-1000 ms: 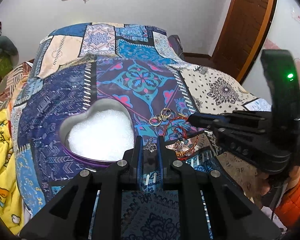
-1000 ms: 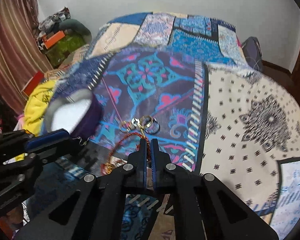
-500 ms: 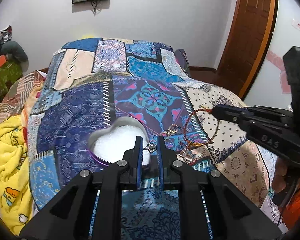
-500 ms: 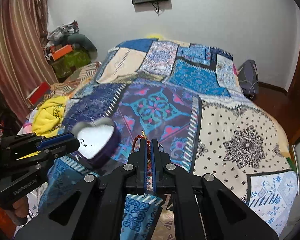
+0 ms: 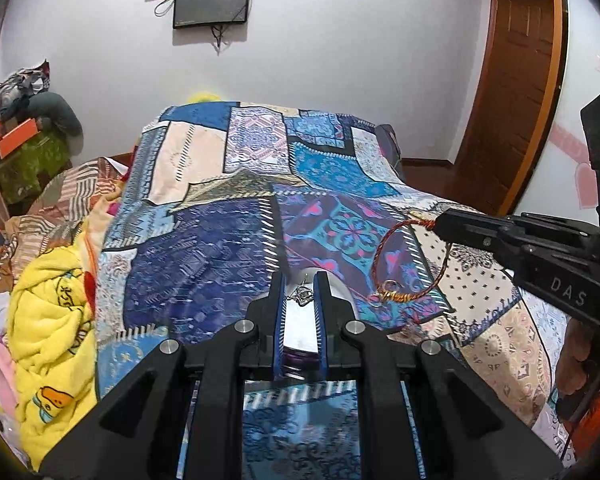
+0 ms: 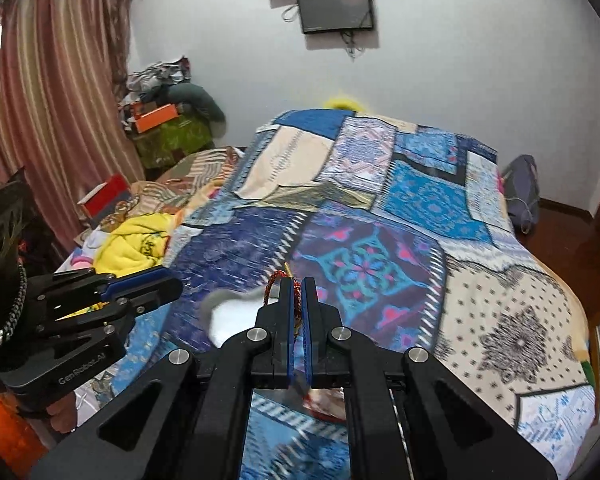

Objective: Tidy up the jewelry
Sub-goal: 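Carry both items over the heart tin and open both tools to drop them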

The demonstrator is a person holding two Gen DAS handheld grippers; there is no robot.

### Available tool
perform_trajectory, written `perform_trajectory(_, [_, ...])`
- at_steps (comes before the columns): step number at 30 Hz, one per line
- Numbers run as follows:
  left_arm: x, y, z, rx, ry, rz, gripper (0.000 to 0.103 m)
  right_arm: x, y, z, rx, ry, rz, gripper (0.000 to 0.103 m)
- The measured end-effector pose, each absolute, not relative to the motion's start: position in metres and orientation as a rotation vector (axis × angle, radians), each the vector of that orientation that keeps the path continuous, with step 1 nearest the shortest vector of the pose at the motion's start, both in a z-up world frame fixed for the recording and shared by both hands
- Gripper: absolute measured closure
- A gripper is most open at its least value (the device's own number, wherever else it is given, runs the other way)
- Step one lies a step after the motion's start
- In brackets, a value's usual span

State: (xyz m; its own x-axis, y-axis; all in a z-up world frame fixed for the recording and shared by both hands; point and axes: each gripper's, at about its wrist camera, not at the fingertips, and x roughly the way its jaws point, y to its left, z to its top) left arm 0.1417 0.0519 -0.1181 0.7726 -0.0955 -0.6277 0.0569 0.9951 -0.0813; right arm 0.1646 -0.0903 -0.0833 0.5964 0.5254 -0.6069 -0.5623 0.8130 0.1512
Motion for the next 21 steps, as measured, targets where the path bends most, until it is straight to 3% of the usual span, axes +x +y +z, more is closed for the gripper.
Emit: perform_trajectory(21, [0.171,0.073,-0.161,-0.084,0.794,-0.09,0.091,0.193,-0.035,-0.141,-0.042,0.883,0.751,0.1])
